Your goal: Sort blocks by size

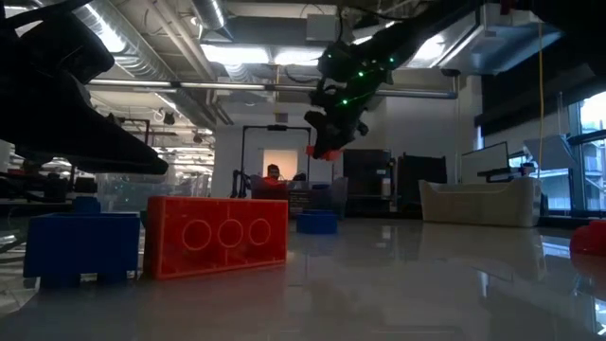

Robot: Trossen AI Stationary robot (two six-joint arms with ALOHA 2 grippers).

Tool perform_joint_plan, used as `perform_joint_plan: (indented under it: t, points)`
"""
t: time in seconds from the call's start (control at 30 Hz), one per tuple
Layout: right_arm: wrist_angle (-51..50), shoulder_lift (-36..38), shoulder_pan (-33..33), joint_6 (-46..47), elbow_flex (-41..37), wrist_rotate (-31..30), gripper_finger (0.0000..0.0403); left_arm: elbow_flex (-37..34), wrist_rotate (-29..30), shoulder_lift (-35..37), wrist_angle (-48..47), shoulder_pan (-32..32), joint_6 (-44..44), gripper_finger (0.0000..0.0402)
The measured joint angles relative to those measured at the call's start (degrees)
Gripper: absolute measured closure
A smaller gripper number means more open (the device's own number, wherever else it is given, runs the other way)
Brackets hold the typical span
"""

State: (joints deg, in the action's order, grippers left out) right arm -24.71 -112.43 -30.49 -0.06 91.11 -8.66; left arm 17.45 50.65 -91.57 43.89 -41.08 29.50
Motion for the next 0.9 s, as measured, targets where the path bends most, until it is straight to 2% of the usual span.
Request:
perform_joint_plan:
  t: [0.13, 0.37, 0.47, 0.63, 0.9]
  points:
    - [0.4, -0.3, -1.6, 3.4, 0.0, 0.9, 0.0236, 0.0, 0.0, 0.0, 0.0, 0.0, 0.0, 0.0188]
    - [-0.1, -0.3, -0.8, 4.3, 0.0, 1.8, 0.0131, 0.0, 0.0, 0.0, 0.0, 0.0, 0.0, 0.0188]
    - [-1.9, 0.0, 0.1, 4.3, 0.0, 2.2, 0.0102, 0.0, 0.0, 0.0, 0.0, 0.0, 0.0, 0.0188]
    - [-5.9, 3.0, 4.9, 3.1, 0.0, 1.8, 0.009, 0.0, 0.0, 0.0, 0.0, 0.0, 0.0, 0.0188]
    - [-11.6, 5.3, 20.2, 2.4, 0.0, 4.8, 0.0089, 0.0, 0.0, 0.0, 0.0, 0.0, 0.1, 0.0188]
